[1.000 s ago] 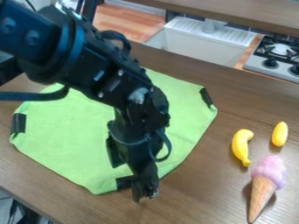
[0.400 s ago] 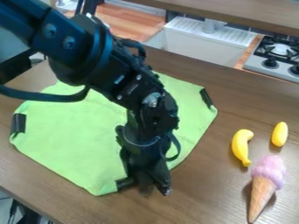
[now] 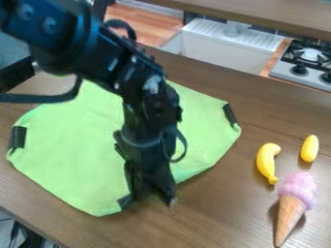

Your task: Fold green cloth from bottom right to top left

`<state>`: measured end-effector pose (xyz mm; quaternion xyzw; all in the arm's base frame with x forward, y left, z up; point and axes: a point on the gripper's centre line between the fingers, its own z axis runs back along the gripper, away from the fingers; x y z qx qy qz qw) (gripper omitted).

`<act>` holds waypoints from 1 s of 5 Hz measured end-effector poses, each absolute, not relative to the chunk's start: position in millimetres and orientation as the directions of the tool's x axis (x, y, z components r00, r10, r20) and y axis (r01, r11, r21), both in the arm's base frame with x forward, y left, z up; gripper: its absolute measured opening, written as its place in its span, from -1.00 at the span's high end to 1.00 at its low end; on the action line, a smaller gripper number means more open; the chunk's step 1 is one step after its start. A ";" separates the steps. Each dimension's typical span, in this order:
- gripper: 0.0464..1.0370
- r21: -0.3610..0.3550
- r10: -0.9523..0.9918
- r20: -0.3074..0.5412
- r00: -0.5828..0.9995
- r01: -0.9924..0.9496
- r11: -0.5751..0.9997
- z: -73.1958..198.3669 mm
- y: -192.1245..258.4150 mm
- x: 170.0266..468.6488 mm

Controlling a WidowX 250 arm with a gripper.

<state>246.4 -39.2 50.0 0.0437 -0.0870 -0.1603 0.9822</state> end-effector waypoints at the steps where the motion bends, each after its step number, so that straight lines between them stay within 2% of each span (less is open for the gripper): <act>1: 0.97 0.103 -0.289 0.137 0.948 0.276 0.956 57.9 -23.8 262.0; 2: 0.97 0.104 -0.314 0.084 0.946 0.305 0.947 54.4 -11.2 282.3; 3: 0.97 0.166 -0.462 0.063 0.885 0.447 0.879 48.0 -3.4 309.0; 4: 0.97 0.205 -0.572 0.072 0.817 0.549 0.810 52.9 12.3 332.9; 5: 0.97 0.199 -0.603 0.077 0.794 0.580 0.790 63.7 23.8 348.8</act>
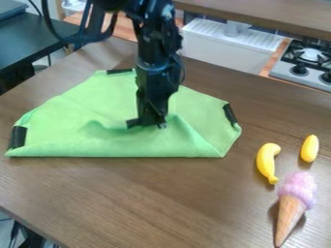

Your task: Fold green cloth from bottom right to top left

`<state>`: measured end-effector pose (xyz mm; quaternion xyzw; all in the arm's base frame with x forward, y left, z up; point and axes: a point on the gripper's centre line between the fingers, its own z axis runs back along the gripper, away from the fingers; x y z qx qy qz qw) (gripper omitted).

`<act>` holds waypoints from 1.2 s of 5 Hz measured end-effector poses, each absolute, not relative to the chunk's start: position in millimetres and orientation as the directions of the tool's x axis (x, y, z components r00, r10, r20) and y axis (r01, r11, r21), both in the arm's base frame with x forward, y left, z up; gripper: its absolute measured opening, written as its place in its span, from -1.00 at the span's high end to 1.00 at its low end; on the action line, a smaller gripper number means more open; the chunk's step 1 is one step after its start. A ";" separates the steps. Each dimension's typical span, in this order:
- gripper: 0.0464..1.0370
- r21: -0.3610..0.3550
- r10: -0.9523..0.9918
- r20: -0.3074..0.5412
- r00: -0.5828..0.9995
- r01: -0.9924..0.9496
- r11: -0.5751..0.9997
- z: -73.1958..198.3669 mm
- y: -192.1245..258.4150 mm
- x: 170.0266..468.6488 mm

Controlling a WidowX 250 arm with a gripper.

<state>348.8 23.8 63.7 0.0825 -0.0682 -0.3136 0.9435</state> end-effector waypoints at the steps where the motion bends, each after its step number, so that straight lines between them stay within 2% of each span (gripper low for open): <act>1: 0.97 0.172 -0.565 0.078 0.822 0.547 0.819 73.1 41.8 366.1; 2: 0.97 0.128 -0.524 0.069 0.849 0.513 0.849 80.1 54.8 384.1; 3: 0.97 0.110 -0.502 0.048 0.864 0.494 0.862 80.6 65.5 396.9; 6: 0.97 0.081 -0.482 0.055 0.875 0.477 0.875 87.7 79.4 430.1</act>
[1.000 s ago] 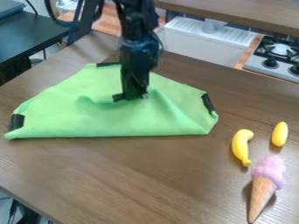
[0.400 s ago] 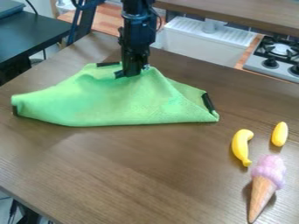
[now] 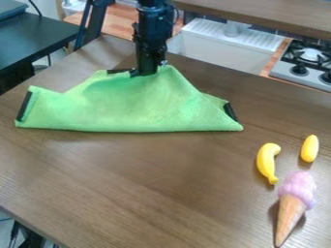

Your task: Fold green cloth from bottom right to top left

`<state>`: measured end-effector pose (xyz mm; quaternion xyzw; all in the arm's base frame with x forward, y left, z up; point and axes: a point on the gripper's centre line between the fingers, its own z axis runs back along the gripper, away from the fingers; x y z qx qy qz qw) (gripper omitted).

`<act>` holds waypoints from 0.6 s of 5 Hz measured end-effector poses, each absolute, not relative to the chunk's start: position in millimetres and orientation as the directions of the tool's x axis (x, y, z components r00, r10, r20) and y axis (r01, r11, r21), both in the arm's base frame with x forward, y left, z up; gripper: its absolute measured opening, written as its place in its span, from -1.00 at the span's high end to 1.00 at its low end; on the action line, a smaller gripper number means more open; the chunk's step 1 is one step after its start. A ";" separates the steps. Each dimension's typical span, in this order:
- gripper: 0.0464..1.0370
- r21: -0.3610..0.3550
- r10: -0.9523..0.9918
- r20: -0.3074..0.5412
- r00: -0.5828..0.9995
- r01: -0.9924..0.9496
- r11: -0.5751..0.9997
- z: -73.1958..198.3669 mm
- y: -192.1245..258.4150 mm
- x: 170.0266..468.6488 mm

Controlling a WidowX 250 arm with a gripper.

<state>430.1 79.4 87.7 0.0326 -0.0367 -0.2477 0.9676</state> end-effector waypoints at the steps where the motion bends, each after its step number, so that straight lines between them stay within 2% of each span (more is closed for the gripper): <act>1: 0.97 0.071 -0.469 0.053 0.881 0.465 0.882 91.0 86.8 439.4; 3: 0.97 0.068 -0.424 0.065 0.903 0.420 0.905 89.8 109.2 459.8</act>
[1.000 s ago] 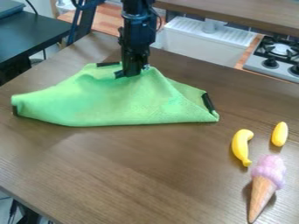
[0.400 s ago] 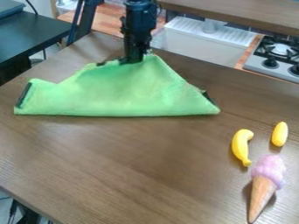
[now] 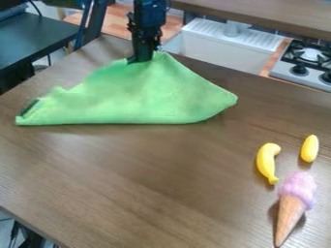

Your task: Fold green cloth from bottom right to top left

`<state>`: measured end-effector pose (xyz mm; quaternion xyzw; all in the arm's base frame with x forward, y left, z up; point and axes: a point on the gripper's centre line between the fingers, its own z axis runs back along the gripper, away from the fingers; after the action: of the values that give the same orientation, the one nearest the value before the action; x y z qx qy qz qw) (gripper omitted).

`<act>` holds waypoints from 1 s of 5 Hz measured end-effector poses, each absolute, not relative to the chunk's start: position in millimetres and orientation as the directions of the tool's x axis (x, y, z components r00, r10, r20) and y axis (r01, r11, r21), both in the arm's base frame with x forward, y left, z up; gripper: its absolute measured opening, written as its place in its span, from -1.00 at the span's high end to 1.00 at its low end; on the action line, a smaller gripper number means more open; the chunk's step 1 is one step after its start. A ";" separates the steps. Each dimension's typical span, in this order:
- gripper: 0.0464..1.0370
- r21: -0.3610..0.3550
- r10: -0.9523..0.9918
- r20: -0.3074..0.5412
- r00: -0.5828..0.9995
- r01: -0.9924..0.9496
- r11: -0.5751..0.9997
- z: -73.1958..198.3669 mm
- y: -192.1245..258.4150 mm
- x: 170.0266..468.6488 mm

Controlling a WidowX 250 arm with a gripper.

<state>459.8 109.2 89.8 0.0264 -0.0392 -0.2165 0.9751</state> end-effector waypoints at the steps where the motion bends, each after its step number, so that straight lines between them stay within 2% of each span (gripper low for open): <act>1: 0.94 0.083 -0.422 0.083 0.903 0.416 0.906 83.9 113.6 465.8; 2: 0.65 0.094 -0.438 0.099 0.894 0.429 0.898 65.8 125.6 464.1; 3: 0.14 0.132 -0.458 0.158 0.875 0.441 0.888 72.9 126.0 463.3; 4: -0.50 0.152 -0.454 0.213 0.865 0.430 0.890 84.7 124.1 459.0; 5: -0.91 0.147 -0.432 0.273 0.860 0.406 0.902 100.7 128.1 452.1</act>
<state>452.1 128.1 100.7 0.0420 -0.1510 -0.2175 0.9634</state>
